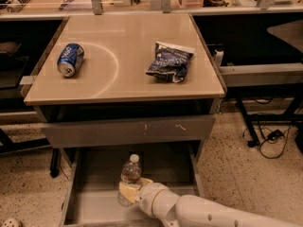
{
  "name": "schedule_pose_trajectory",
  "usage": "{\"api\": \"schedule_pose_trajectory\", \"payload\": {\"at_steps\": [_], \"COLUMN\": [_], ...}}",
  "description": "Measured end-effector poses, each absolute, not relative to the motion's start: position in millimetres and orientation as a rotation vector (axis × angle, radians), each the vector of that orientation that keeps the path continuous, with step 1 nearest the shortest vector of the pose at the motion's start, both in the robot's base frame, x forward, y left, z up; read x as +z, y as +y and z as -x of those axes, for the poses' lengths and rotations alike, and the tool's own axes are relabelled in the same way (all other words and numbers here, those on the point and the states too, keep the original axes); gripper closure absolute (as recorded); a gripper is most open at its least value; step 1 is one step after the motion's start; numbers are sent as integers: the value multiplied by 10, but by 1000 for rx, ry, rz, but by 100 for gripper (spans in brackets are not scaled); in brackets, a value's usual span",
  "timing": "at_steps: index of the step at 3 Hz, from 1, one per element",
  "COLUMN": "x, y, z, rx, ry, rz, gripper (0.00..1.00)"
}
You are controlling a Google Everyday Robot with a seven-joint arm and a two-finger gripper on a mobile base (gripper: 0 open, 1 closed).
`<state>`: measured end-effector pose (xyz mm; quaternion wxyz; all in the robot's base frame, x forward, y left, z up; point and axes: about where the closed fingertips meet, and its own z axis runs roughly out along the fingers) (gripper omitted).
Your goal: Place water bottle into middle drawer
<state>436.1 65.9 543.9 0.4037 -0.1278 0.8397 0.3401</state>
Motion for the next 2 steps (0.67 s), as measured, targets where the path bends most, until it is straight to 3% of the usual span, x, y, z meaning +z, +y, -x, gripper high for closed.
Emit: {"api": "schedule_pose_trajectory", "payload": {"at_steps": [2], "x": [5080], "y": [542], "z": [-4533], "rx": [721], "ry": [2143], "rz": [295], "gripper": [100]}}
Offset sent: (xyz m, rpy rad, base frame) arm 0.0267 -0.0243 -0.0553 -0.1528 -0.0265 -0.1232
